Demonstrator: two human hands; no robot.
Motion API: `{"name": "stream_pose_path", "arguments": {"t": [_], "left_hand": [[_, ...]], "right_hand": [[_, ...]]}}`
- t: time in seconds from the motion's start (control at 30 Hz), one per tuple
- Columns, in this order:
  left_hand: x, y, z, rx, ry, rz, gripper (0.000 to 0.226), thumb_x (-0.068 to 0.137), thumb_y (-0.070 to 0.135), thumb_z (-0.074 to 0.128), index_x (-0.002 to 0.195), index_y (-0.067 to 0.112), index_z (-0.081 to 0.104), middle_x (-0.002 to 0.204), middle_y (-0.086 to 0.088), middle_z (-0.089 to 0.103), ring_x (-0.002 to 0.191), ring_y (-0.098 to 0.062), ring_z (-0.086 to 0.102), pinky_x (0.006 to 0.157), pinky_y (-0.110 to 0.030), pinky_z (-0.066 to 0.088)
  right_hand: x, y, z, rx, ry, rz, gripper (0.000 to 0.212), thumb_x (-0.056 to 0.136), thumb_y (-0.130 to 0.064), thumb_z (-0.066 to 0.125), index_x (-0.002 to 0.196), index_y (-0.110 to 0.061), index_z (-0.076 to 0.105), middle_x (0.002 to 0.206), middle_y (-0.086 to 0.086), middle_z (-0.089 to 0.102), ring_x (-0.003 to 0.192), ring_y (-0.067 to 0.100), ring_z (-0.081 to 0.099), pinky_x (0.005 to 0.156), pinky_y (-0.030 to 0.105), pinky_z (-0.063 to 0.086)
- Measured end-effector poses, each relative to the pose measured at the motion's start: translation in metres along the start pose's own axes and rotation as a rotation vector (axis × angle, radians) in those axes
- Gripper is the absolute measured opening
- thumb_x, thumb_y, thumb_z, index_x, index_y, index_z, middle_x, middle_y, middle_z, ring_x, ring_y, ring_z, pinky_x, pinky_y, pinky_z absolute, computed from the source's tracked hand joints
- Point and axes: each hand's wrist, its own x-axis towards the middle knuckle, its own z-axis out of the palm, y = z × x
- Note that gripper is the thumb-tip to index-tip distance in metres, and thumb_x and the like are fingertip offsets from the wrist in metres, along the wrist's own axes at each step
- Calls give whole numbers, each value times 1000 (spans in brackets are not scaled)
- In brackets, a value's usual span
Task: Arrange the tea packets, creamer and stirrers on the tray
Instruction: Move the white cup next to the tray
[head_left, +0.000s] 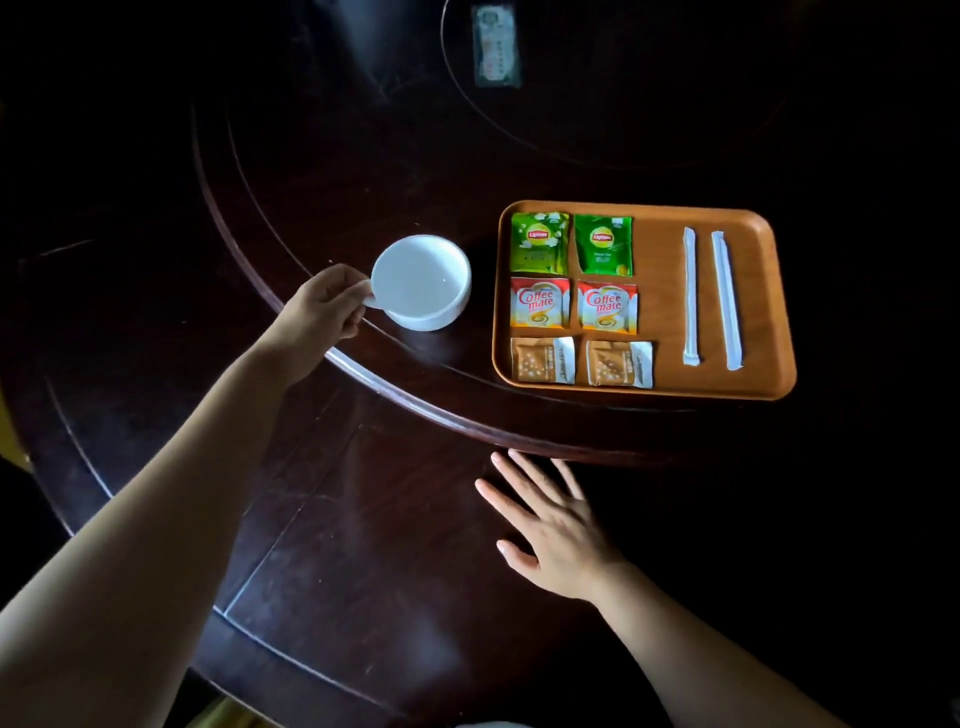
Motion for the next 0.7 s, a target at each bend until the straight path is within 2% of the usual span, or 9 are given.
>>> {"name": "stream_pose_path", "arguments": {"t": [0.17,0.33,0.6,0.7], "left_hand": [[19,-1,-1,15,-49,-23,24,93,19,47,73,25,57,62,0,41,46,-1,38,44,-11,34],[23,-5,-5,22,-99,-13,23,92,23,48,73,28,59,64,0,47,49,-1,43,47,-11,37],[24,-5,-4,29,-80,7,16,92,26,49,80,26,61,70,-1,59,64,-13,49,57,-21,40],[21,-4,3,0,-48,-4,13,93,22,48,88,23,59,80,1,64,65,-7,59,52,-16,43]], "right_hand": [[1,0,-2,-3,-3,4,69,78,-52,46,142,-35,26,154,0,28,143,16,18,111,45,14],[1,-1,0,0,-17,10,70,79,-52,46,143,-36,23,155,0,25,144,17,15,112,45,14],[2,-1,-1,-28,-13,10,71,77,-52,47,142,-36,23,154,0,27,143,15,15,112,44,13],[3,-1,0,-49,-14,14,71,78,-52,46,143,-36,22,155,0,26,144,15,15,113,45,13]]}}
